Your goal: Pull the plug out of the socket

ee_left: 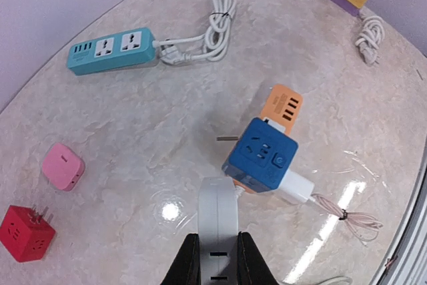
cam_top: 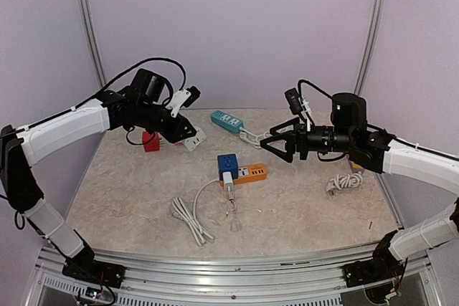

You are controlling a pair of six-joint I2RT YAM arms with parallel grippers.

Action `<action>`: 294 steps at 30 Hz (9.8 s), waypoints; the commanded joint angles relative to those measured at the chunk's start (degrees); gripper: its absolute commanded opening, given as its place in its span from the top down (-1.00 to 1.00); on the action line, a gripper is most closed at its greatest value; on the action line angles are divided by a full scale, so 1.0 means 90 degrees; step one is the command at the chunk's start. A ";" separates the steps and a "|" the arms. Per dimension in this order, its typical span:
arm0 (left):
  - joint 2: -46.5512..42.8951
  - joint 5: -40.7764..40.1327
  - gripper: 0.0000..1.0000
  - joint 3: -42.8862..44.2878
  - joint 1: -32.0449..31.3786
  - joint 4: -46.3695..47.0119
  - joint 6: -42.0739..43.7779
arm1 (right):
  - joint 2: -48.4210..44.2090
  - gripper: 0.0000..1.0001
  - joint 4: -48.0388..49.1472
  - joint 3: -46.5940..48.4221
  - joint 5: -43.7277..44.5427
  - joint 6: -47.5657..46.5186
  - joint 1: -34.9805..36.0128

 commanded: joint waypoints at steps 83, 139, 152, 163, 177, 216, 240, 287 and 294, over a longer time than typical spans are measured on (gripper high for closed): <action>-0.0883 -0.2477 -0.97 -0.2057 -0.0959 0.2362 -0.1734 | 0.1076 -0.99 -0.1497 0.0718 0.1839 -0.0600 -0.0501; 0.1635 0.0298 0.17 -0.2691 -0.0178 0.3151 -0.2798 | 0.3965 -0.76 0.4617 -0.2047 -0.1759 0.3804 -0.0717; 0.1893 0.0475 0.17 -0.2306 -0.0077 0.3192 -0.2469 | 0.2636 -0.66 0.3272 -0.2198 -0.0976 0.2789 -0.0228; -0.0949 0.0233 -0.39 -0.4080 0.0137 0.3825 -0.2191 | 0.1844 -0.75 -0.0251 -0.0208 0.1082 0.0138 0.0012; -0.0689 -0.0685 -0.44 -0.4406 -0.1149 0.4458 -0.2577 | 0.2508 -0.64 -0.1079 0.0594 0.1936 -0.0616 0.0855; 0.0679 -0.0253 0.04 -0.3825 -0.1362 0.4790 -0.2580 | 0.3917 -0.52 -0.1248 0.1479 0.2896 -0.0946 0.1546; 0.0449 -0.0624 0.83 -0.3954 -0.1673 0.4231 -0.2606 | 0.4069 0.42 -0.1199 0.1128 0.4474 -0.0670 0.1545; 0.0234 -0.0775 1.00 -0.4421 -0.2371 0.4283 -0.2612 | 0.4305 0.62 -0.1424 0.0924 0.5734 -0.0556 0.1408; -0.0277 -0.0961 1.00 -0.4720 -0.2293 0.4093 -0.2356 | 0.4277 0.61 -0.1357 0.0832 0.5723 -0.0618 0.1403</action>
